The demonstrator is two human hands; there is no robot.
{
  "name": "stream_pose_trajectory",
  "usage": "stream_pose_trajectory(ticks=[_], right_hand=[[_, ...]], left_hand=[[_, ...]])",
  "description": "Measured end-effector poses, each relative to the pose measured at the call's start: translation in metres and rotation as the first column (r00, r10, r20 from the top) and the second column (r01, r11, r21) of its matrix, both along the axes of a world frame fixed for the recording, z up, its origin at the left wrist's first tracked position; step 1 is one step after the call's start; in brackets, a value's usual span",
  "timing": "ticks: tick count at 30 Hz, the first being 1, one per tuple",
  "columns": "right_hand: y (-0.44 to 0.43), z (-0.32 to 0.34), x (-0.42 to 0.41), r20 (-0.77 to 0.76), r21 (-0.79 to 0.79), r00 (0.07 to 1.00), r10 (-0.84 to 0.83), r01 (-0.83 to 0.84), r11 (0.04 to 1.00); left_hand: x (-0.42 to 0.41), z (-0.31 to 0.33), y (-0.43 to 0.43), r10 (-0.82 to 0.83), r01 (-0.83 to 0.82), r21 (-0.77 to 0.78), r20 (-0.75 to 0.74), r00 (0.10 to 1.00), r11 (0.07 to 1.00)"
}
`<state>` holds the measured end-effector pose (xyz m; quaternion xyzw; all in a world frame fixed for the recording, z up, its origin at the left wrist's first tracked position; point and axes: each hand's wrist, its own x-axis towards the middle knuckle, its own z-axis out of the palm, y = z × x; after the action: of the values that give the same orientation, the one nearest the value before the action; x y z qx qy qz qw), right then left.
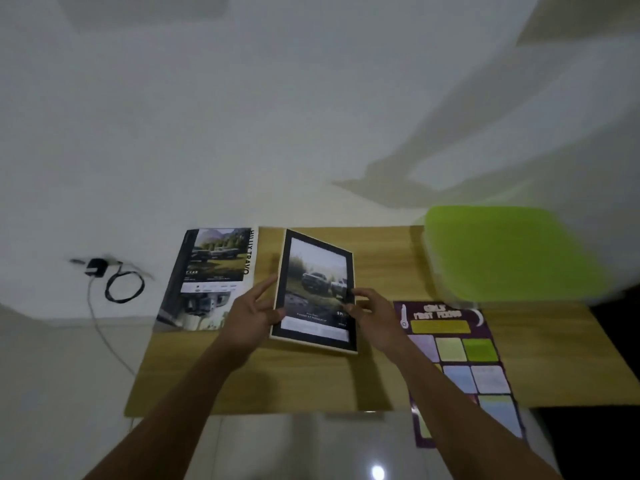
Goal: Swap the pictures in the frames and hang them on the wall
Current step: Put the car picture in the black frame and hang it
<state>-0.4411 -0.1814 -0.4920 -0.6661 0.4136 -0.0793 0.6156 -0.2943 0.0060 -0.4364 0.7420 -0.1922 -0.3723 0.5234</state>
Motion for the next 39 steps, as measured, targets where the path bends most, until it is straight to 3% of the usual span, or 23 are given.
stream_pose_trajectory(ticks=[4,9,13,17,21,22,24,26,28,36,39], right_hand=[[0.009,0.013,0.032,0.002,-0.004,0.997,0.077,-0.077,0.997],[0.017,0.042,0.062,0.055,0.075,0.998,0.033,-0.038,0.996],[0.010,0.050,0.069,0.080,0.079,0.994,-0.073,0.067,0.995],[-0.004,0.046,0.062,0.102,-0.024,0.989,-0.103,0.106,0.994],[-0.018,0.038,0.041,0.128,0.025,0.986,-0.111,0.109,0.994],[-0.021,0.034,0.037,0.117,0.062,0.985,-0.126,0.120,0.991],[-0.028,0.021,0.032,0.090,0.148,0.987,-0.134,0.120,0.982],[-0.032,0.007,0.028,0.059,0.194,0.991,-0.122,0.108,0.975],[-0.035,-0.006,0.026,0.032,0.179,0.993,-0.117,0.109,0.978],[-0.050,-0.040,0.030,-0.080,0.034,0.996,0.042,-0.039,0.999],[-0.059,-0.055,0.031,-0.153,-0.010,0.983,0.105,-0.108,0.994]], left_hand=[[-0.003,-0.007,-0.007,-0.022,0.023,-0.001,0.218,0.976,1.000],[-0.021,-0.004,-0.017,-0.110,0.125,-0.005,0.437,0.893,0.992],[-0.032,-0.004,-0.025,-0.112,0.154,-0.050,0.479,0.871,0.987],[-0.043,-0.013,-0.037,-0.125,0.173,-0.064,0.456,0.881,0.983],[-0.021,-0.038,-0.037,0.008,-0.011,0.002,0.597,0.802,1.000],[-0.012,-0.043,-0.037,0.026,-0.073,0.054,0.605,0.796,0.996],[0.005,-0.049,-0.038,0.009,-0.115,0.195,0.475,0.880,0.974],[0.015,-0.054,-0.040,-0.060,-0.016,0.263,0.280,0.958,0.965],[0.021,-0.061,-0.040,-0.078,0.024,0.257,0.199,0.977,0.966],[0.024,-0.090,-0.046,-0.013,-0.063,0.269,0.273,0.962,0.961],[0.023,-0.098,-0.053,-0.064,-0.055,0.311,0.359,0.931,0.949]])
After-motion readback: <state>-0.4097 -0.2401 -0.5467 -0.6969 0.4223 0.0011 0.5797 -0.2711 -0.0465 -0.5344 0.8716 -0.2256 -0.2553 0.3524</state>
